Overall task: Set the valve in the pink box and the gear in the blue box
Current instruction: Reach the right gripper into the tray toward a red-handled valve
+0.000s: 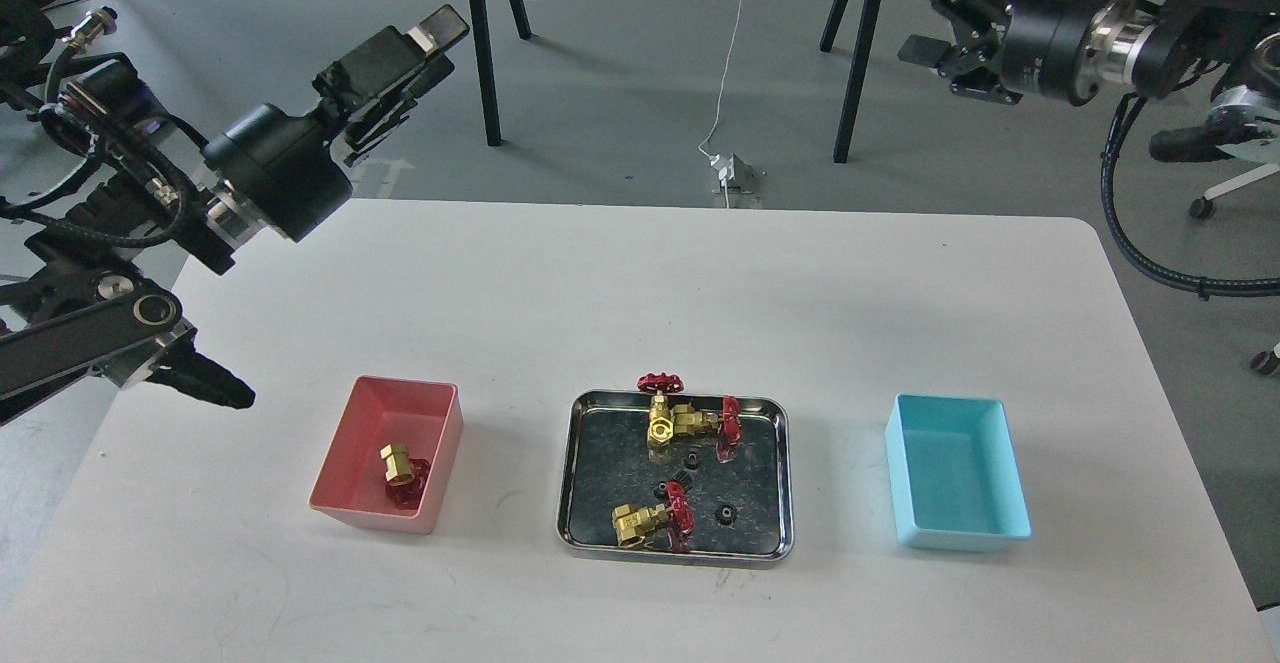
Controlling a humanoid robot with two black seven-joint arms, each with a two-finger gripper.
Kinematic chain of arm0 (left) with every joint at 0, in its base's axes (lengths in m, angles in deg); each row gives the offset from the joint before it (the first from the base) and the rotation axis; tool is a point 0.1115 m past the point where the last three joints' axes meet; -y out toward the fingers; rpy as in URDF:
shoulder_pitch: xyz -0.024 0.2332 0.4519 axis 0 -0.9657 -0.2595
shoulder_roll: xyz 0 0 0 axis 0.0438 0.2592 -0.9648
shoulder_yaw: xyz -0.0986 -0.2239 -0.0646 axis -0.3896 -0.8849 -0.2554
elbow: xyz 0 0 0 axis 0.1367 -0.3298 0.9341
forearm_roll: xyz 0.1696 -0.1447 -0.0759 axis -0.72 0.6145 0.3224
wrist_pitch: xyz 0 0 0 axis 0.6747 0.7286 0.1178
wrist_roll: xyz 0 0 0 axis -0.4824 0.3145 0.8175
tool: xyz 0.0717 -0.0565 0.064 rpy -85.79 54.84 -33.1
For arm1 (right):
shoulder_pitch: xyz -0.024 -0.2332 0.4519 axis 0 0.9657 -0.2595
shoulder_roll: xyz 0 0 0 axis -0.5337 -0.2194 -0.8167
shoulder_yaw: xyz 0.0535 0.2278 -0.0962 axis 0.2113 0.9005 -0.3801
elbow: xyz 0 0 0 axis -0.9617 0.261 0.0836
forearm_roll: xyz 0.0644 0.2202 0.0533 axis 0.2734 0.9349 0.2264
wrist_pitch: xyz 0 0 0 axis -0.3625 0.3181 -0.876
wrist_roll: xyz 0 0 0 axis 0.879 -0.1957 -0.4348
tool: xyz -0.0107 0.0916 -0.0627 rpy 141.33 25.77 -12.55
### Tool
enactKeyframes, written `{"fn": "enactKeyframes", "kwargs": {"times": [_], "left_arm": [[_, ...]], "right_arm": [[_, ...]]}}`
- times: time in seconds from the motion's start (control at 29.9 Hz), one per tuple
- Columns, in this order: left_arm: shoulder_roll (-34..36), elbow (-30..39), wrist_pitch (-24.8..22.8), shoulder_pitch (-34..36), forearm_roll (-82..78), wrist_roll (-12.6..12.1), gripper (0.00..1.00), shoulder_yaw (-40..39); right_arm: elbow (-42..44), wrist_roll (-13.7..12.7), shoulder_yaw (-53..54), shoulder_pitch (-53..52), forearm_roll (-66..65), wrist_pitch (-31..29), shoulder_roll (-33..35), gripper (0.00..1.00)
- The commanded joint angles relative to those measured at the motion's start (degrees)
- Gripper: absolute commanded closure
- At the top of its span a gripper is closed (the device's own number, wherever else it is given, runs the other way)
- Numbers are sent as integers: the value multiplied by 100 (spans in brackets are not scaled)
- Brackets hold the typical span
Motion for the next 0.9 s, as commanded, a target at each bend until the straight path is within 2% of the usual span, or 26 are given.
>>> {"fn": "enactKeyframes", "kwargs": {"times": [0.0,0.1,0.23,0.37,0.43,0.47,0.87], "left_arm": [[-73,275,-548,-208,847,1,25,-703],[-205,329,-988,-270,1585,1,24,-1142],[-232,294,-1130,-288,2342,1,22,-1451],[-451,276,-1121,-296,2440,1,20,-1513],[-513,267,-1121,-305,2449,1,20,-1513],[-557,267,-1121,-340,2449,1,20,-1513],[-1014,267,-1112,-525,2440,1,19,-1513]], "right_arm": [[-1086,3,-1519,-595,-1323,-16,112,1],[-1807,3,-2679,-991,-2062,-16,68,1],[-2213,12,-3665,-1238,-2862,-16,-291,2],[-2372,21,-4202,-1265,-3513,-16,-766,19],[-2363,29,-4352,-1291,-3567,-16,-1100,30],[-2363,29,-4387,-1291,-3576,-16,-1205,32],[-2003,29,-4660,-1054,-3523,-16,-1724,36]]}}
